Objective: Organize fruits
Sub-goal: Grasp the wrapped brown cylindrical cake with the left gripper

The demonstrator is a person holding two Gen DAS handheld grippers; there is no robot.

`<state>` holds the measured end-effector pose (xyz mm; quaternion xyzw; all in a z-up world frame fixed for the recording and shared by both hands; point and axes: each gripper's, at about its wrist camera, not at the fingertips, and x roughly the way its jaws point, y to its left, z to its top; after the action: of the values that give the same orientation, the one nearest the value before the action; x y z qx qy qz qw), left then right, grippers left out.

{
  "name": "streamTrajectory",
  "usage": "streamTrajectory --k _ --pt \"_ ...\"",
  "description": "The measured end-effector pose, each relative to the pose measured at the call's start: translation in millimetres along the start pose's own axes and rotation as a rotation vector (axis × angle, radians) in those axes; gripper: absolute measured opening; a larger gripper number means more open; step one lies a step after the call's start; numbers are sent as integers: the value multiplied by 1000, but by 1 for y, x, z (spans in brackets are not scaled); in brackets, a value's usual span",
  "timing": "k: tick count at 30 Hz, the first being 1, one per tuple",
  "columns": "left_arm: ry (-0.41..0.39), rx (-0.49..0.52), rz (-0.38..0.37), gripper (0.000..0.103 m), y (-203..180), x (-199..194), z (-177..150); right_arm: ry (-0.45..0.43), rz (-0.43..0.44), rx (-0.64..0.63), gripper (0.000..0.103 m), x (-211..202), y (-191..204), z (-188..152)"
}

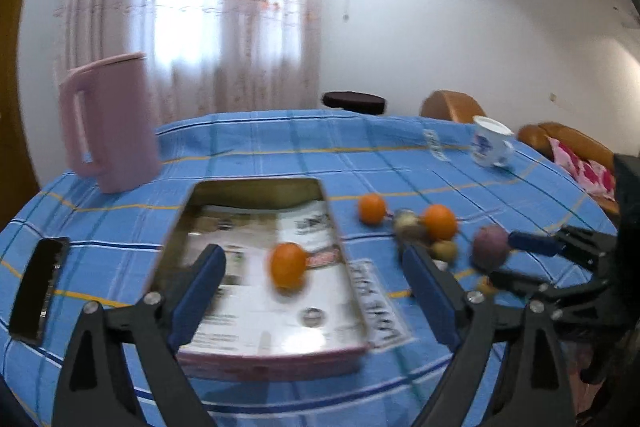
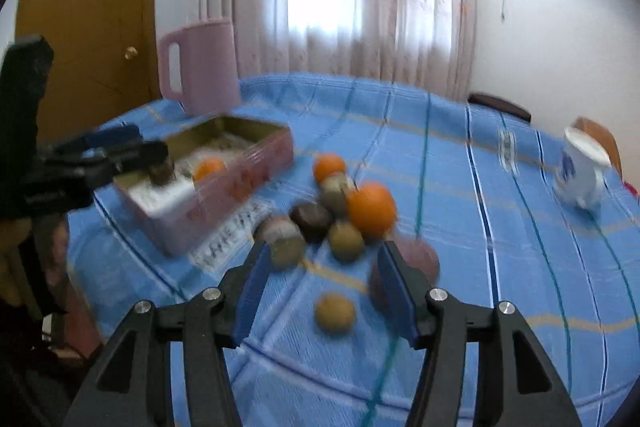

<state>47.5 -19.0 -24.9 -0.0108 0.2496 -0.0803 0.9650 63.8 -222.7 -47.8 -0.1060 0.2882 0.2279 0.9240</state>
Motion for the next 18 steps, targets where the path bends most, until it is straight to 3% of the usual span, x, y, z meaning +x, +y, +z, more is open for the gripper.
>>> streamTrajectory --k 4,7,10,16,18 --pt "26 59 -38 93 -28 6 -4 24 19 -6 57 6 -1 -9" --pt "38 87 -47 92 -41 9 -8 47 30 -18 44 14 0 -9" --pt "50 105 -66 91 -52 12 -10 91 11 -13 43 24 -2 -11" --pt "67 153 -108 84 -76 20 -13 147 15 5 38 31 -7 -14" --pt "82 165 -123 74 -82 24 -13 138 21 11 29 30 -7 -16"
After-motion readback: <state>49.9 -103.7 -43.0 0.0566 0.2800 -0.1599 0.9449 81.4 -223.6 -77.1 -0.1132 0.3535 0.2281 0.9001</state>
